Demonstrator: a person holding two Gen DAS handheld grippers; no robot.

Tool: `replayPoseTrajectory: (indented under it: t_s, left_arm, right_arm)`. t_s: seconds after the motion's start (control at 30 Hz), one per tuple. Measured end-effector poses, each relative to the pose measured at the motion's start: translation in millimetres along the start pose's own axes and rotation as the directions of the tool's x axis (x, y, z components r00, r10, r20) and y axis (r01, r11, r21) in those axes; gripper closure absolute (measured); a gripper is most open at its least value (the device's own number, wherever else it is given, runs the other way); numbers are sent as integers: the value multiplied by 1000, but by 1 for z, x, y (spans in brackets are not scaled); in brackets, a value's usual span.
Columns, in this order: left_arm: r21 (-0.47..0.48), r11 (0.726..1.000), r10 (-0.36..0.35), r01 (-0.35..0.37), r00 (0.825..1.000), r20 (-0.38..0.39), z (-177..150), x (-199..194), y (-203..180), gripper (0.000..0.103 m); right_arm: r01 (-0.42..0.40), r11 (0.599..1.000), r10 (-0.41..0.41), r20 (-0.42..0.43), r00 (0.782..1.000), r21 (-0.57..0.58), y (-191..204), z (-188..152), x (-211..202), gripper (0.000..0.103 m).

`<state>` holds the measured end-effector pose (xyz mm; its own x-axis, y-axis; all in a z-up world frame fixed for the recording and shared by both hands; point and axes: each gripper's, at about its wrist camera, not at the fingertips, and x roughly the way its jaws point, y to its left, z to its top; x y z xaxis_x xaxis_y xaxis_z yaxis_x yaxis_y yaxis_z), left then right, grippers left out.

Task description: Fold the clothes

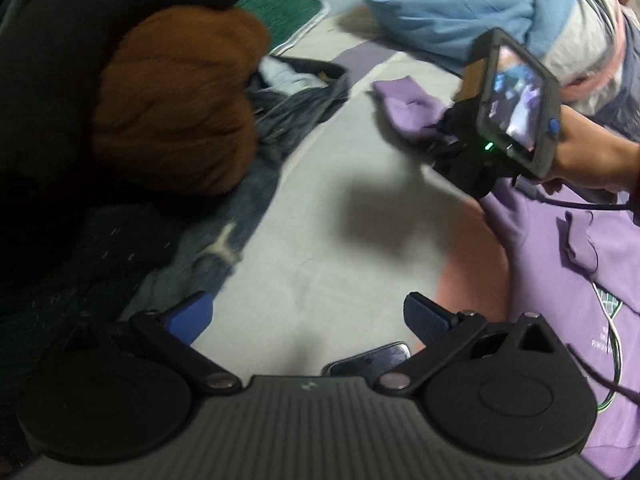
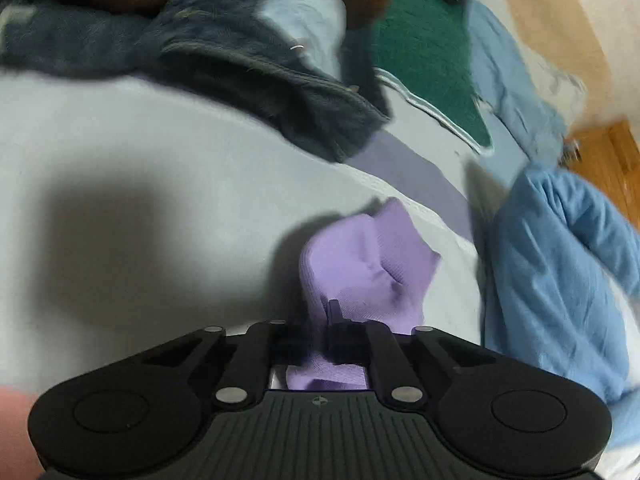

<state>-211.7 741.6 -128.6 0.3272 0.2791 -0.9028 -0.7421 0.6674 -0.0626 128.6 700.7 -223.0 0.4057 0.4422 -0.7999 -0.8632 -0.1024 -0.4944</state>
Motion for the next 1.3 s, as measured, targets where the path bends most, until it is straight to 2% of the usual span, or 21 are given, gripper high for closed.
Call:
replayPoseTrajectory:
  t_s: [0.1,0.13,0.2,0.23,0.3,0.4,0.47,0.5,0.53,0.57,0.63,0.73,0.77,0.8,0.87,0.9,0.93,1.07,1.27,1.3]
  left_arm:
    - [-50,998,-42,42,999,-5,-3,6,14,0]
    - [-65,996,-60,59,998,-7,-2,11,16,0]
    - [-92,990,-111,110,994,-5,4,23,15,0]
    - [-96,985,-141,140,990,0,9,29,10,0]
    - [-84,978,-188,188,982,9,20,38,-6,0]
    - [-22,969,-244,244,970,24,33,42,-39,0]
    - [28,959,-281,281,960,8,35,45,-65,0]
    - [55,954,-294,294,956,-4,34,46,-78,0]
    - [85,949,-303,303,953,-18,32,48,-91,0]
    - [116,945,-305,307,952,-34,28,50,-104,0]
    - [183,935,-296,304,953,-69,17,54,-129,0]
    - [248,921,-283,302,953,-110,3,64,-162,0]
    - [261,917,-281,303,952,-120,0,65,-172,0]
    - [273,914,-275,300,953,-125,-4,64,-180,0]
    - [298,910,-261,289,956,-132,-14,62,-195,0]
    - [306,909,-254,284,958,-134,-16,63,-201,0]
    - [305,910,-251,281,958,-136,-17,64,-204,0]
    - [269,922,-244,277,958,-151,-25,58,-209,0]
    - [198,950,-207,243,960,-187,-38,49,-185,0]
    - [183,953,-207,241,960,-190,-38,47,-179,0]
  right_arm:
    - [-48,971,13,150,989,233,-35,-9,-38,98]
    - [-84,931,4,222,975,354,-53,-27,-59,98]
    - [-175,806,-45,353,934,565,-88,-61,-102,98]
    - [-185,746,-94,376,922,640,-90,-91,-119,98]
    - [-214,604,-198,404,893,768,-94,-151,-154,97]
    - [-272,354,-356,398,846,895,-99,-240,-206,94]
    - [-142,261,-404,242,882,955,-71,-296,-216,87]
    - [-70,175,-394,136,909,982,-59,-319,-214,84]
    - [5,90,-374,29,927,996,-46,-342,-211,83]
    - [84,6,-345,-77,935,996,-34,-366,-209,83]
    - [241,-146,-264,-272,925,960,-9,-411,-205,83]
    - [185,-118,-289,-212,934,976,-5,-396,-212,80]
    - [166,-108,-296,-191,936,980,-4,-390,-214,70]
    - [147,-98,-304,-171,937,984,-3,-385,-217,54]
    - [110,-77,-319,-129,939,991,0,-375,-221,43]
    - [93,-63,-324,-108,940,994,1,-370,-223,43]
    - [99,-3,-302,-95,949,995,-10,-354,-214,43]
    - [235,112,-252,-201,947,965,-51,-288,-177,34]
    - [253,-4,-151,-251,956,967,-59,-286,-152,33]
    - [257,-23,-133,-258,957,966,-60,-286,-148,42]
